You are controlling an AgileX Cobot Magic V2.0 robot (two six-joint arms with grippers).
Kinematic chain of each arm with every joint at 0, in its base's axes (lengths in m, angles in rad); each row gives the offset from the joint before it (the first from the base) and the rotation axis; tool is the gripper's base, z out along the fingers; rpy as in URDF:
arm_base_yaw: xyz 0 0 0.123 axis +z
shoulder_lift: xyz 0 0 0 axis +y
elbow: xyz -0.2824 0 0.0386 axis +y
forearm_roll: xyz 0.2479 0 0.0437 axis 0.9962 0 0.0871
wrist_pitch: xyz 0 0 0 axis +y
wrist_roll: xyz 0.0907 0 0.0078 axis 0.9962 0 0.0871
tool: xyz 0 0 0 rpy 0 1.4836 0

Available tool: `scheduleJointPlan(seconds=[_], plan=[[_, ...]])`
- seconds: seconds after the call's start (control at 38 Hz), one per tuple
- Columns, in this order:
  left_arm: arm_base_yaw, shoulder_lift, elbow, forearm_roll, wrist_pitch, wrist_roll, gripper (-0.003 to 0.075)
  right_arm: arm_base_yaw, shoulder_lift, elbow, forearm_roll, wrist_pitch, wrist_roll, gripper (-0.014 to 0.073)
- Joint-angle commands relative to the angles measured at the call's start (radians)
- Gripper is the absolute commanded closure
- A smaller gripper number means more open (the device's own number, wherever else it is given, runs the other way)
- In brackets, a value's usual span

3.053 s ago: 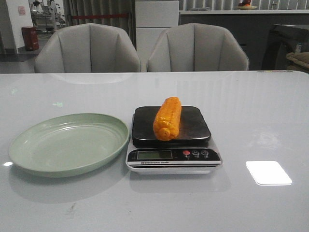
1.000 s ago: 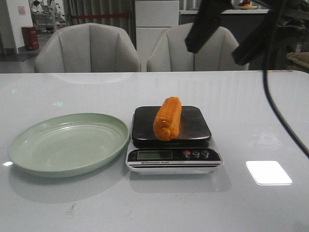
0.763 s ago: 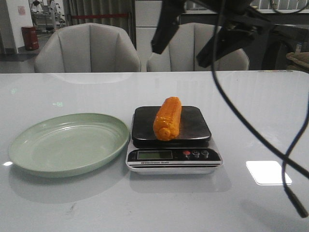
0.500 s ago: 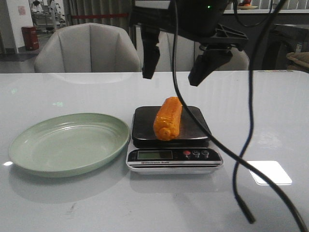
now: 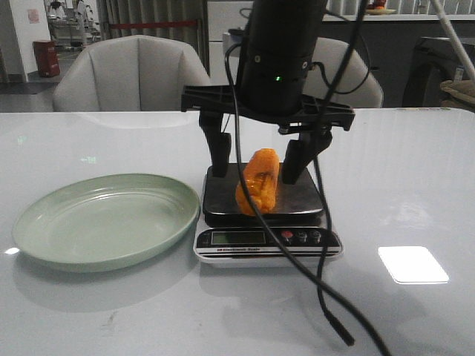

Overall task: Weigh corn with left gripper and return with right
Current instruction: 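Carry the corn with the right gripper back over the green plate, then lower the corn onto the plate, open the right gripper, withdraw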

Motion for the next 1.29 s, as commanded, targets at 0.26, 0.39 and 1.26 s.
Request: scheduleJointPlan(seconds=[0.26, 0.39, 1.26], plan=[[0.0, 0.012, -0.026, 0.003, -0.08, -0.002, 0.0607, 0.025, -0.017, -0.103, -0.015, 0.019, 0.004, 0.0414], [0.0, 0.012, -0.026, 0.003, -0.08, -0.002, 0.0607, 0.09, -0.014, -0.185, -0.014, -0.008, 0.004, 0.0419], [0.0, 0.012, -0.026, 0.003, -0.078, -0.002, 0.0607, 0.242, 0.112, -0.307, 0.032, -0.126, -0.014, -0.0001]])
